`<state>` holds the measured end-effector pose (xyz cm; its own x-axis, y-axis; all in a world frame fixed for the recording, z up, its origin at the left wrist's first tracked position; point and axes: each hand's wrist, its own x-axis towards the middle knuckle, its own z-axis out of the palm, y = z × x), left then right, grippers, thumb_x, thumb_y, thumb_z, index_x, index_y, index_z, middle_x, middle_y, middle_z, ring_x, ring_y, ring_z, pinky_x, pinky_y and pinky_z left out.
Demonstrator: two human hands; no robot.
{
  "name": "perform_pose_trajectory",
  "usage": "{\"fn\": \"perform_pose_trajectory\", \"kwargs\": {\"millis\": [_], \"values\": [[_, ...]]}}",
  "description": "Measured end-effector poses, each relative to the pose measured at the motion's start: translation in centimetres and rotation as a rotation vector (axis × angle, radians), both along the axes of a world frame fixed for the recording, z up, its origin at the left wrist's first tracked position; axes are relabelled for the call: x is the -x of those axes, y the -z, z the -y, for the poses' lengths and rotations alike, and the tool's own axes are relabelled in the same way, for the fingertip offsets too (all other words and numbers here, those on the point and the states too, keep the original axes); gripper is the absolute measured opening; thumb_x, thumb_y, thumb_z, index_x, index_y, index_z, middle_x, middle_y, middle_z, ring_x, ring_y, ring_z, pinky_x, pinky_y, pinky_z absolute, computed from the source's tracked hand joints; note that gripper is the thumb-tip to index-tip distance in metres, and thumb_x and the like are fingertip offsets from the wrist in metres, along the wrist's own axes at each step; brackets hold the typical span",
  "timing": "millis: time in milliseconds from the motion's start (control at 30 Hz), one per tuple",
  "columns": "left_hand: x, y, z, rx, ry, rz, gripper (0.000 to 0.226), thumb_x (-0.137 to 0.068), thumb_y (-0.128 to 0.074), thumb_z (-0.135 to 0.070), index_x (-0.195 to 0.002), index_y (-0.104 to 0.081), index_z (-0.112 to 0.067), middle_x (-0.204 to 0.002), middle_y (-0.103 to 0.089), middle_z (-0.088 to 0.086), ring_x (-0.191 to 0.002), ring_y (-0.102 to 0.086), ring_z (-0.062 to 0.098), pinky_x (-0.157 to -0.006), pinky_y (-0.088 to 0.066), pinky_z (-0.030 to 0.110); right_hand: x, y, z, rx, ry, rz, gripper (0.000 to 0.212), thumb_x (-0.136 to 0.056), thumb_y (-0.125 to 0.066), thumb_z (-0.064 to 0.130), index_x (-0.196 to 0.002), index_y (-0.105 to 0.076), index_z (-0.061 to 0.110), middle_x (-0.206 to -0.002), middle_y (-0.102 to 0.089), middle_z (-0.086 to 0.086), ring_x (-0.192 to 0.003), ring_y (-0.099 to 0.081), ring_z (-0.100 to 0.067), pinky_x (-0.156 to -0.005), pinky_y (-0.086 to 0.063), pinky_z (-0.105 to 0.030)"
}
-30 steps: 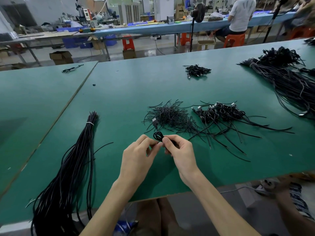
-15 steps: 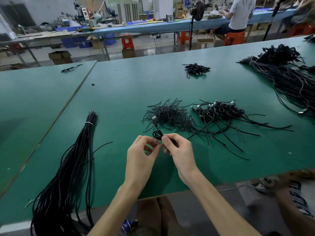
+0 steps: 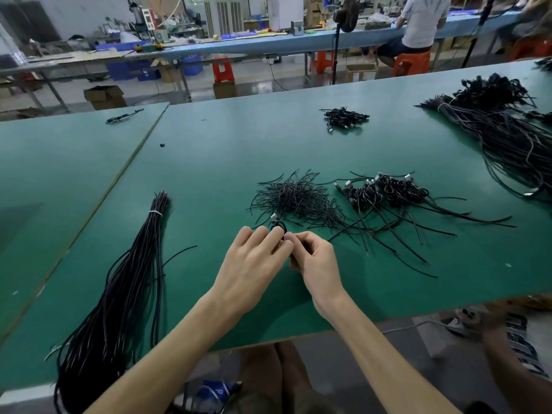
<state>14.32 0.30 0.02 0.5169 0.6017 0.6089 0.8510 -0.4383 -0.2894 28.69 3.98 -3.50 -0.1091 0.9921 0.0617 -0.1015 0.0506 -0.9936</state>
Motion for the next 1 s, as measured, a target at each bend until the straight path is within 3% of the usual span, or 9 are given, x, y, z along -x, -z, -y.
{"fn": "perform_pose_trajectory", "kwargs": {"millis": [67,133,200,300,367,433,633,833,1000], "values": [[0.5,-0.3,-0.2,-0.022,0.028,-0.051,0.02,-0.08,-0.058,0.006,-0.093,-0.064,-0.008,-0.094,-0.059,0.006,-0.075,-0.053,0.026,-0.069,-0.041,0.037,0.1,-0.1,0.1,-0.008,-0.006,0.014,0.029,-0.102,-0.063,0.035,-0.09,-0.071,0.011,-0.062,-0.061,0.008,-0.057,-0.051,-0.009,-0.057,-0.044,-0.026],[0.7,-0.1,-0.2,-0.011,0.013,0.022,0.019,-0.085,-0.06,0.007,-0.094,-0.065,-0.009,-0.096,-0.061,0.005,-0.077,-0.055,0.025,-0.07,-0.043,0.037,0.1,-0.1,0.1,-0.01,-0.014,0.023,0.028,-0.103,-0.061,0.035,-0.089,-0.07,0.012,-0.063,-0.061,0.008,-0.058,-0.052,-0.008,-0.058,-0.045,-0.026],[0.2,0.4,0.0,0.091,-0.063,0.309,0.012,-0.093,-0.068,-0.002,-0.094,-0.066,-0.013,-0.096,-0.061,-0.001,-0.077,-0.056,0.02,-0.072,-0.046,0.033,0.0,-0.1,0.2,0.0,-0.016,-0.006,0.023,-0.104,-0.061,0.03,-0.092,-0.07,0.013,-0.066,-0.063,0.008,-0.062,-0.055,-0.008,-0.064,-0.049,-0.027],[-0.9,1.2,0.4,0.41,-0.192,0.939,0.008,-0.099,-0.067,-0.023,-0.092,-0.064,-0.026,-0.09,-0.062,-0.013,-0.073,-0.06,0.01,-0.068,-0.046,0.021,-0.2,0.0,0.2,0.006,0.0,-0.053,0.017,-0.103,-0.061,0.026,-0.097,-0.07,0.012,-0.073,-0.066,0.005,-0.065,-0.057,-0.008,-0.065,-0.049,-0.021],[-1.1,1.4,0.3,0.672,-0.187,1.298,0.015,-0.102,-0.062,-0.033,-0.091,-0.067,-0.023,-0.077,-0.069,-0.005,-0.064,-0.063,0.013,-0.06,-0.047,0.024,-0.2,0.0,0.3,0.0,0.0,-0.062,0.015,-0.103,-0.062,0.024,-0.098,-0.069,0.012,-0.074,-0.066,0.005,-0.065,-0.057,-0.008,-0.063,-0.046,-0.016],[-0.9,1.2,0.5,0.853,-0.108,1.488,0.031,-0.103,-0.058,-0.039,-0.089,-0.07,-0.014,-0.068,-0.069,0.001,-0.057,-0.059,0.02,-0.051,-0.045,0.027,-0.2,-0.1,0.3,-0.008,-0.007,-0.065,0.014,-0.103,-0.062,0.023,-0.098,-0.069,0.012,-0.074,-0.066,0.006,-0.064,-0.056,-0.007,-0.062,-0.046,-0.016],[-0.7,0.8,0.3,0.924,-0.012,1.561,0.023,-0.098,-0.068,-0.033,-0.087,-0.071,-0.013,-0.068,-0.061,0.008,-0.061,-0.051,0.02,-0.052,-0.037,0.028,-0.3,-0.3,0.2,-0.038,-0.029,-0.061,0.011,-0.102,-0.063,0.02,-0.096,-0.068,0.012,-0.07,-0.065,0.009,-0.062,-0.055,-0.007,-0.06,-0.045,-0.016],[-0.7,0.9,0.4,0.908,-0.044,1.623,0.019,-0.092,-0.076,-0.033,-0.088,-0.081,-0.015,-0.067,-0.065,0.008,-0.063,-0.052,0.019,-0.057,-0.042,0.028,-0.1,-0.1,0.4,-0.077,-0.018,0.005,0.012,-0.101,-0.065,0.023,-0.092,-0.069,0.016,-0.067,-0.065,0.011,-0.062,-0.055,-0.005,-0.06,-0.046,-0.017],[-0.1,0.5,0.4,1.108,-0.036,1.72,0.019,-0.083,-0.083,-0.03,-0.094,-0.083,-0.015,-0.072,-0.068,0.008,-0.068,-0.056,0.017,-0.062,-0.045,0.027,-0.2,-0.1,0.4,-0.09,-0.013,0.034,0.012,-0.101,-0.066,0.024,-0.091,-0.069,0.018,-0.069,-0.066,0.009,-0.064,-0.057,-0.006,-0.063,-0.048,-0.019]]}}
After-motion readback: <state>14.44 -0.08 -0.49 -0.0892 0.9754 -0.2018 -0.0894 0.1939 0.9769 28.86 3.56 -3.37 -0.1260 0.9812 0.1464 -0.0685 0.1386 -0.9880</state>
